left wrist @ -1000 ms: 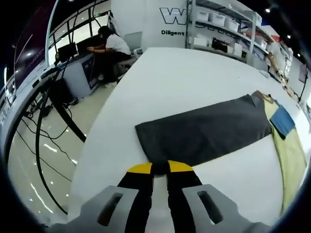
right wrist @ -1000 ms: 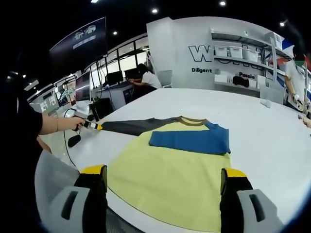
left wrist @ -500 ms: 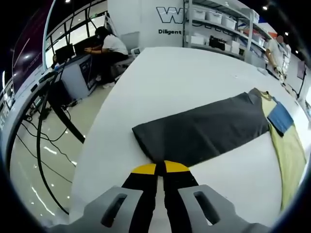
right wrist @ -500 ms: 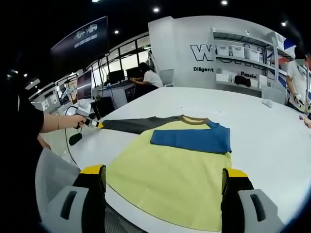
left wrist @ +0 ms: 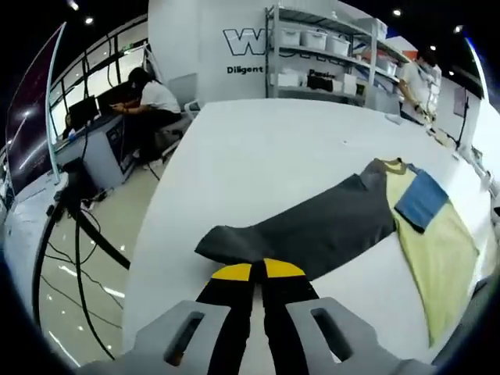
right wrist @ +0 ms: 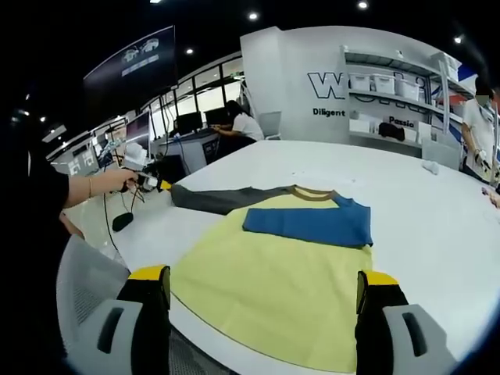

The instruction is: Fold the garment on the visible template until the final outline fits inside the template.

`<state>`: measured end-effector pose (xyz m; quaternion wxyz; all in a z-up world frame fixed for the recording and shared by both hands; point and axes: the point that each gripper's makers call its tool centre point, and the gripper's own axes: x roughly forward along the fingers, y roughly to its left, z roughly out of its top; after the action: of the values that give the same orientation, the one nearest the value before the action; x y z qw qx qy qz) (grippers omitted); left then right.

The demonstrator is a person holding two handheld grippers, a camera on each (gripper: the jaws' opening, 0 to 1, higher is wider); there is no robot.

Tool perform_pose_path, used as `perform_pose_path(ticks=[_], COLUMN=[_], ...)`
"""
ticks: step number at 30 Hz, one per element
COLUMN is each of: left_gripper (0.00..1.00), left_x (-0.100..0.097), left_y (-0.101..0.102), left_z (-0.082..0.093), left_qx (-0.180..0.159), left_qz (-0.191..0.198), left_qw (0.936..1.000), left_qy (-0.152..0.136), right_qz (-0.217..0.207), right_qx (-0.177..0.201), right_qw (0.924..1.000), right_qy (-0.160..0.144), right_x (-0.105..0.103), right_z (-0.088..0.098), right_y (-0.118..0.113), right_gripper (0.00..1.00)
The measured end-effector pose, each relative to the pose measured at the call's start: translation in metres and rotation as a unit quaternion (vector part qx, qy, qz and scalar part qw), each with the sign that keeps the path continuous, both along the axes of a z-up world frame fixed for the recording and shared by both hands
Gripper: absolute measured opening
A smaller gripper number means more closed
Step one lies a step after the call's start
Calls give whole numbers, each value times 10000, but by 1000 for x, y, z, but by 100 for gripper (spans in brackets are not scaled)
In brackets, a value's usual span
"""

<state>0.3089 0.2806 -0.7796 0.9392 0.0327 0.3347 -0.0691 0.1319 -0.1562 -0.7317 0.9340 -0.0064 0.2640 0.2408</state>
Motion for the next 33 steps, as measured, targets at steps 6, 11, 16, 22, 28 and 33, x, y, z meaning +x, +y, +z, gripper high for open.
perform_pose_path(ticks=[6, 11, 16, 22, 28, 33], left_gripper=[5, 5, 5, 5, 5, 5], left_x=[11, 20, 30, 41, 48, 53], left_y=[-37, -65, -88, -131, -182, -213], left_z=[33, 55, 73, 93, 116, 128], left_qx=[-92, 95, -26, -166, -265, -282], left_qz=[-510, -995, -1162, -1525, -1960, -2232], left_qw=[9984, 9937, 9908, 9847, 9751, 9686], left_qy=[-232, -514, -687, -827, -999, -1057], right_qz=[-20, -30, 10, -72, -110, -138], right_qx=[-22, -47, -92, -131, -168, -193], right_qw=[10000, 10000, 9999, 9999, 9998, 9997], right_qy=[-17, 1, 54, 23, 56, 38], right_x=[0, -1, -4, -2, -4, -4], right_z=[0, -2, -6, -6, -8, -8], right_y=[-4, -7, -9, -13, -16, -18], right_gripper=[99, 99, 99, 99, 99, 99])
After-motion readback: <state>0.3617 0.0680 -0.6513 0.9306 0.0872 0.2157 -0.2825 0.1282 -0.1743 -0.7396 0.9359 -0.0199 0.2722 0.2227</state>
